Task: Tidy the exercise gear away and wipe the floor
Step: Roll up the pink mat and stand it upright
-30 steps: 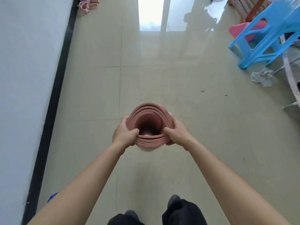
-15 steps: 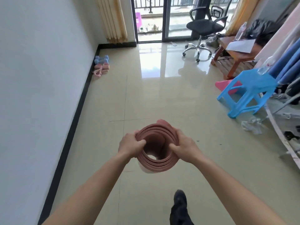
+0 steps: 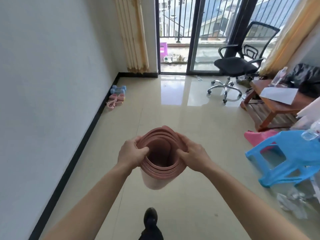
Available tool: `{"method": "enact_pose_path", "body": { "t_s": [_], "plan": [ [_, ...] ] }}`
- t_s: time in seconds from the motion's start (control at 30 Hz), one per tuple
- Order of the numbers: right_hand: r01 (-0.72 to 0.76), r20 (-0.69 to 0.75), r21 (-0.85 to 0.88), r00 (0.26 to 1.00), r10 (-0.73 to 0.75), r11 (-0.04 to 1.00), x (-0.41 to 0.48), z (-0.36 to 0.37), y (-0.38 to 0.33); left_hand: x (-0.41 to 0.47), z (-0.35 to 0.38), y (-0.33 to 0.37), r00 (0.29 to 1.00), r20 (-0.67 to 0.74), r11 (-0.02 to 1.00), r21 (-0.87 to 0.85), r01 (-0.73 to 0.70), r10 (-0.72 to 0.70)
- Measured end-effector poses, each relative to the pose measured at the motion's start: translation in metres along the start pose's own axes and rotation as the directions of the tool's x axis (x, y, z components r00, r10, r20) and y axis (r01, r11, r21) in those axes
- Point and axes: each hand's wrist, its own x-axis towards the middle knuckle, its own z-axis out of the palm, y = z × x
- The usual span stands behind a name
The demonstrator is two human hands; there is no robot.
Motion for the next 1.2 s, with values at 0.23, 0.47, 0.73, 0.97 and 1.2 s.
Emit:
{"method": "enact_pose_path", "body": {
  "t_s": [0.23, 0.47, 0.73, 0.97, 1.2],
  "plan": [
    [0.044, -0.038, 0.003, 0.998, -0.044, 0.999, 0.215, -0.040, -0.023, 0.214, -0.008, 0.051, 0.998, -0.046, 0.999, 0.004, -0.051, 0.052],
    [0.059, -0.097, 0.023, 0.994, -0.057, 0.998, 0.396, -0.111, -0.046, 0.402, -0.008, 0.137, 0.992, -0.003, 0.992, 0.025, -0.127, 0.127],
    [0.145, -0.093, -0.061, 0.984, -0.150, 0.988, 0.647, -0.175, -0.024, 0.641, 0.028, 0.191, 0.986, 0.048, 0.986, 0.045, -0.162, 0.160],
    [0.247, -0.041, -0.119, 0.966, -0.254, 0.962, 0.866, -0.229, -0.065, 0.826, 0.010, 0.258, 0.990, -0.080, 0.993, -0.006, -0.114, 0.113],
    [0.385, 0.024, -0.160, 0.922, -0.386, 0.909, 1.078, -0.211, -0.121, 1.017, -0.048, 0.246, 0.970, -0.220, 0.986, -0.113, -0.126, 0.099]
  ]
}}
